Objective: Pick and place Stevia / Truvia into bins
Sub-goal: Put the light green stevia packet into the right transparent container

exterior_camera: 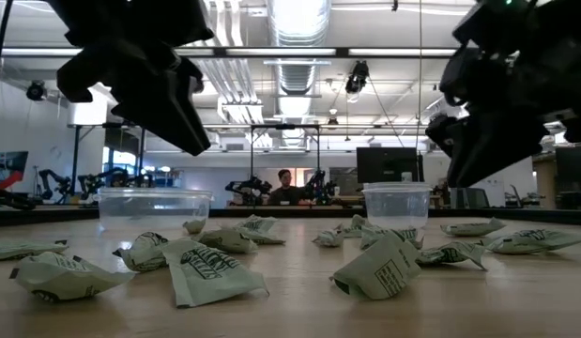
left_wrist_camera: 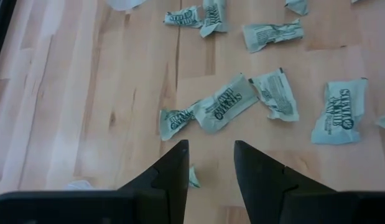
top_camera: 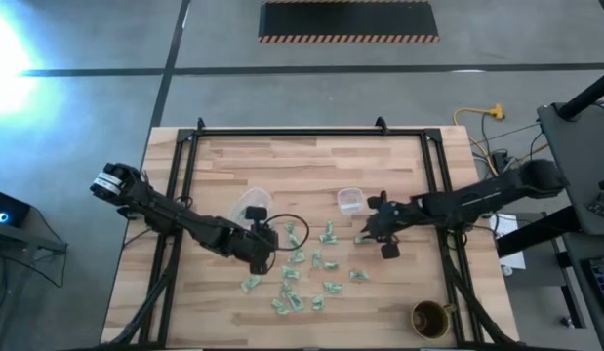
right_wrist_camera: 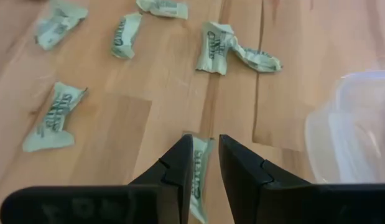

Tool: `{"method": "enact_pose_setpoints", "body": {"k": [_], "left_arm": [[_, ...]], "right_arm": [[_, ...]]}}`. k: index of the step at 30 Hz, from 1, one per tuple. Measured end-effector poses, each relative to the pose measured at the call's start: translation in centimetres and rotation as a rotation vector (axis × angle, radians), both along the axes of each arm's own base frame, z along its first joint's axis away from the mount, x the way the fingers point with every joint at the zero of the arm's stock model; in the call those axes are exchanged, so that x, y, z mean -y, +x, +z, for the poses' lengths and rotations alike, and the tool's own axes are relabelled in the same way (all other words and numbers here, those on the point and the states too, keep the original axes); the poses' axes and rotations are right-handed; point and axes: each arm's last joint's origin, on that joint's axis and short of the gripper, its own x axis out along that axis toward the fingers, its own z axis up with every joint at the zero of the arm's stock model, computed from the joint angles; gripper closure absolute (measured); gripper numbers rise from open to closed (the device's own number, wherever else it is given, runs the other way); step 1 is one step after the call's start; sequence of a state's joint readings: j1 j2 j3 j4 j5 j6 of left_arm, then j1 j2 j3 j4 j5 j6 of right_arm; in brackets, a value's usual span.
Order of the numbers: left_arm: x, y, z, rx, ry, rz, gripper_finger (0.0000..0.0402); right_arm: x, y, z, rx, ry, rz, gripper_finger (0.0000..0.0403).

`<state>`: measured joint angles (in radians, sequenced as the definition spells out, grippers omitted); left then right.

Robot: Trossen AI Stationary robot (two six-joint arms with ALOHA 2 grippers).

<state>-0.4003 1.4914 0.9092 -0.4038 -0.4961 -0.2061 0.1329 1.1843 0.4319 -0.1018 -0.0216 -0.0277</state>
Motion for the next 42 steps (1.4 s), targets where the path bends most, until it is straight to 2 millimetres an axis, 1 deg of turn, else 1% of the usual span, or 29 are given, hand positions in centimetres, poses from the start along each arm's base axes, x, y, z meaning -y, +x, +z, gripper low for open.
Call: {"method": "enact_pose_setpoints", "body": {"k": [4,7,22,27,31,35,42], "left_arm": [[0.2,-0.1,0.0,0.0,0.0,-0.007,0.029],[0.2,-0.1,0.0,0.001,-0.001,-0.008,0.029],[0.2,0.0,0.0,0.004,-0.001,-0.007,0.029],[0.2,0.0,0.0,0.004,-0.001,-0.007,0.029],[0.2,0.0,0.0,0.005,-0.001,-0.007,0.029],[0.2,0.0,0.0,0.006,-0.002,-0.007,0.029],[0.2,0.0,0.0,0.007,-0.002,-0.007,0.029]], "right_arm": [[-0.1,0.8,-0.8,-0.061,0.003,-0.013,0.0335],[-0.1,1.0,-1.3,-0.102,0.004,-0.021,0.0335],[-0.2,1.3,-2.8,-0.181,0.027,-0.068,0.0335],[-0.2,1.3,-2.9,-0.186,0.024,-0.065,0.0335],[-0.2,1.3,-2.9,-0.183,0.017,-0.055,0.035],[-0.2,1.4,-2.7,-0.173,0.004,-0.033,0.0386],[-0.2,1.4,-2.3,-0.152,-0.004,-0.019,0.0394]]}}
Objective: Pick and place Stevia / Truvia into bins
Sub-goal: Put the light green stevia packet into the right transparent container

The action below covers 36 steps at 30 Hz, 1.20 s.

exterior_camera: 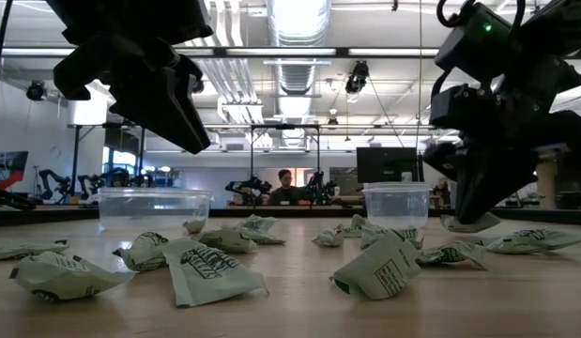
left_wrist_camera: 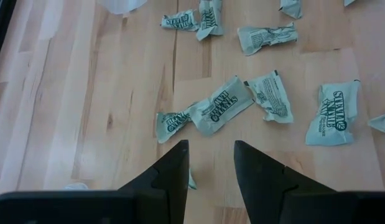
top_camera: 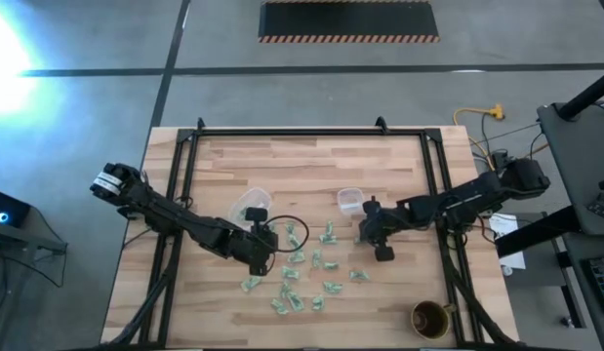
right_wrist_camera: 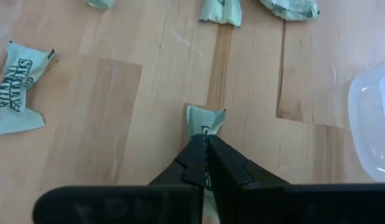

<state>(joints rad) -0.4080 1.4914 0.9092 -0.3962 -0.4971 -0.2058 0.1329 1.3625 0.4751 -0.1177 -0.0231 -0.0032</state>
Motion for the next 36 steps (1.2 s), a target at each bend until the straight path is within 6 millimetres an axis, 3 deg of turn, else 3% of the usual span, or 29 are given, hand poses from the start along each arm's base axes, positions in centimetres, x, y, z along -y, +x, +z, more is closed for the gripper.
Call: {"method": "enact_pose_setpoints", "body": {"k": [9,17,24,29,36], "left_arm": [[0.0,0.0,0.0,0.002,0.001,-0.002,0.029],[0.0,0.0,0.0,0.005,0.0,-0.002,0.029],[0.0,0.1,0.1,0.012,-0.001,-0.003,0.029],[0.0,0.1,0.1,0.011,0.002,-0.006,0.029],[0.0,0.1,0.1,0.013,0.005,-0.004,0.029]], "right_arm": [[-0.1,0.4,1.0,0.081,-0.002,0.058,0.0394],[-0.1,1.2,2.8,0.275,-0.117,0.133,0.0394],[0.7,0.9,4.3,0.343,-0.341,-0.015,0.0394],[1.1,0.6,5.2,0.372,-0.409,-0.092,0.0394],[2.2,0.8,4.4,0.317,-0.444,-0.156,0.0394]]}}
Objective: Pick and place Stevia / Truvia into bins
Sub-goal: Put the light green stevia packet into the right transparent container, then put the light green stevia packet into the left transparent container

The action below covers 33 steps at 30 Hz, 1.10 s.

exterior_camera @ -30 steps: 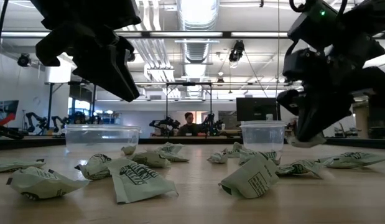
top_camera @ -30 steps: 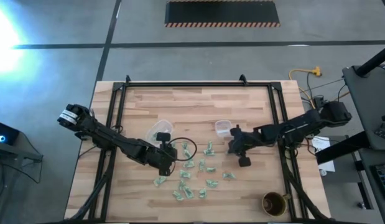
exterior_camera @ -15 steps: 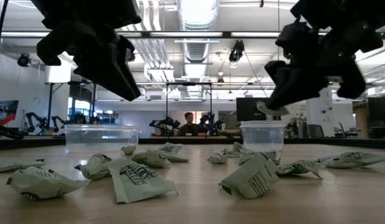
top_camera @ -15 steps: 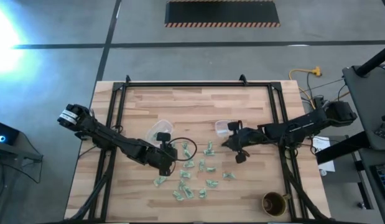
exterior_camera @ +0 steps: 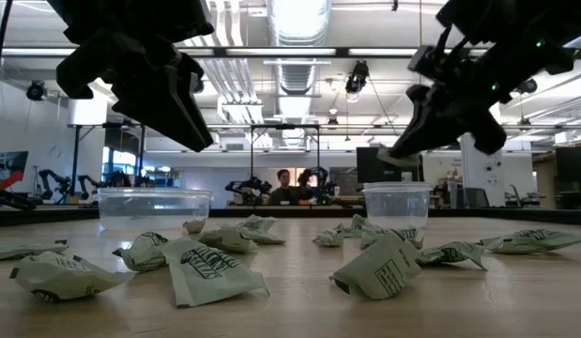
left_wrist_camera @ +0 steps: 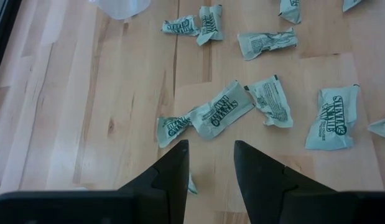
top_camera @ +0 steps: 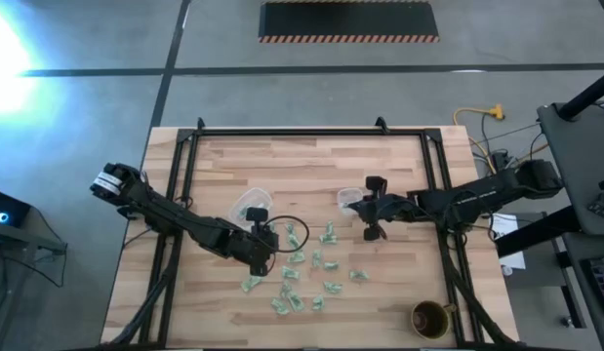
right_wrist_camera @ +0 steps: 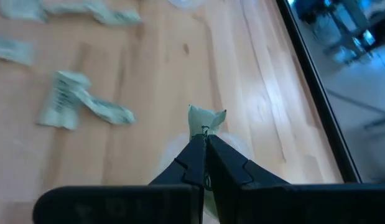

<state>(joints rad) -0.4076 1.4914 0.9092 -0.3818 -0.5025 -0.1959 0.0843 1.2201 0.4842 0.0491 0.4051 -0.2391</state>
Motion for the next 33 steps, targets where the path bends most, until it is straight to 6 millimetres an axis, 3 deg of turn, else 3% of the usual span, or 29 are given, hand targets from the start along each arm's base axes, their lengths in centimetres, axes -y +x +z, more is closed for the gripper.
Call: {"method": "enact_pose_setpoints", "body": {"k": [7,19,33], "left_arm": [[0.0,0.0,0.0,0.0,0.0,0.0,0.029],[0.0,0.1,0.0,0.007,-0.003,0.0,0.029],[-0.2,0.1,0.1,0.02,0.019,0.025,0.029]], "right_arm": [[1.1,0.2,-1.0,-0.048,-0.016,-0.088,0.0394],[1.3,0.1,-0.9,-0.03,-0.023,-0.149,0.0386],[0.9,0.0,-0.6,-0.032,-0.058,-0.102,0.0277]]}}
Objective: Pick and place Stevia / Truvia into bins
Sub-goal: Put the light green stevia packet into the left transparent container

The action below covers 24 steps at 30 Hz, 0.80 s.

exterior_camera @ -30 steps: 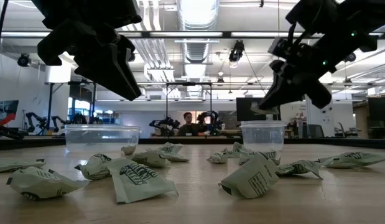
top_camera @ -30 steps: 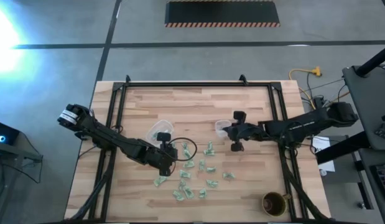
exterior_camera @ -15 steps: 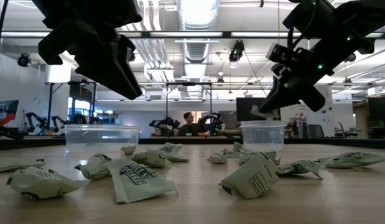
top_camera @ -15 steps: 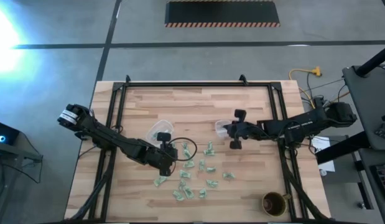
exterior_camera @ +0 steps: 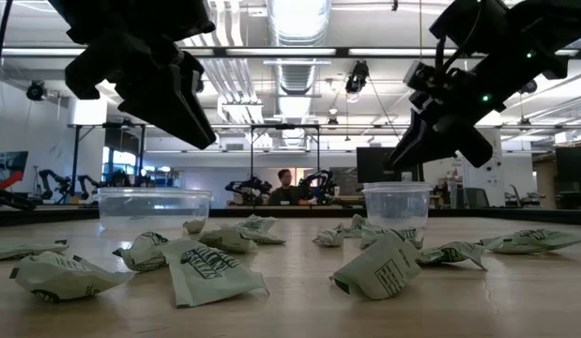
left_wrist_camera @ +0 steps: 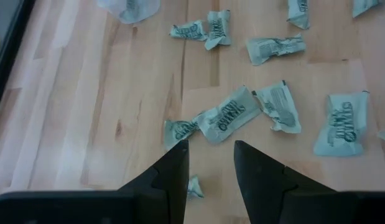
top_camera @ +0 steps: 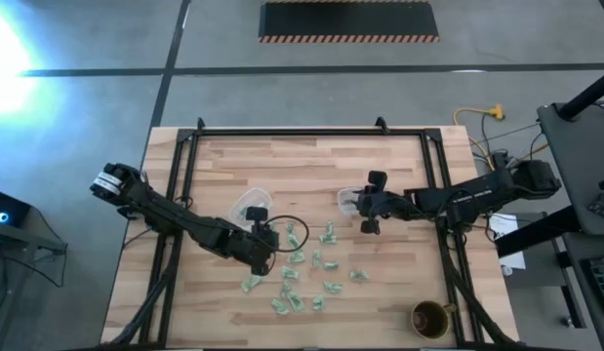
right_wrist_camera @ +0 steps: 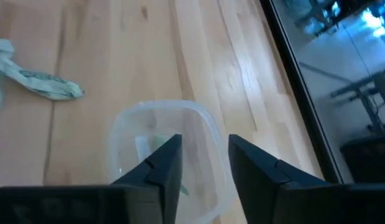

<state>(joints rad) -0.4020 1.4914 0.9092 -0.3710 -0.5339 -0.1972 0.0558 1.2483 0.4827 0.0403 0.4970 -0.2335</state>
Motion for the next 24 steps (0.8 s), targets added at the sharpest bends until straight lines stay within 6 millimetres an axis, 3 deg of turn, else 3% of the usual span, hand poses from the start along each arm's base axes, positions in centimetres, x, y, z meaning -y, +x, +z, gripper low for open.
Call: {"method": "enact_pose_setpoints", "body": {"k": [5,12,24], "left_arm": [[-0.3,0.8,-0.4,0.02,-0.003,0.004,0.029],[-0.4,2.5,-2.9,-0.057,0.064,-0.09,0.029],[-2.8,6.4,-5.3,-0.127,0.017,-0.216,0.029]], "right_arm": [[-1.2,0.1,1.3,0.047,0.003,0.068,0.0262],[-3.1,-0.1,2.1,0.054,0.053,0.228,0.0269],[-3.8,-0.7,2.8,0.078,0.106,0.317,0.0287]]}}
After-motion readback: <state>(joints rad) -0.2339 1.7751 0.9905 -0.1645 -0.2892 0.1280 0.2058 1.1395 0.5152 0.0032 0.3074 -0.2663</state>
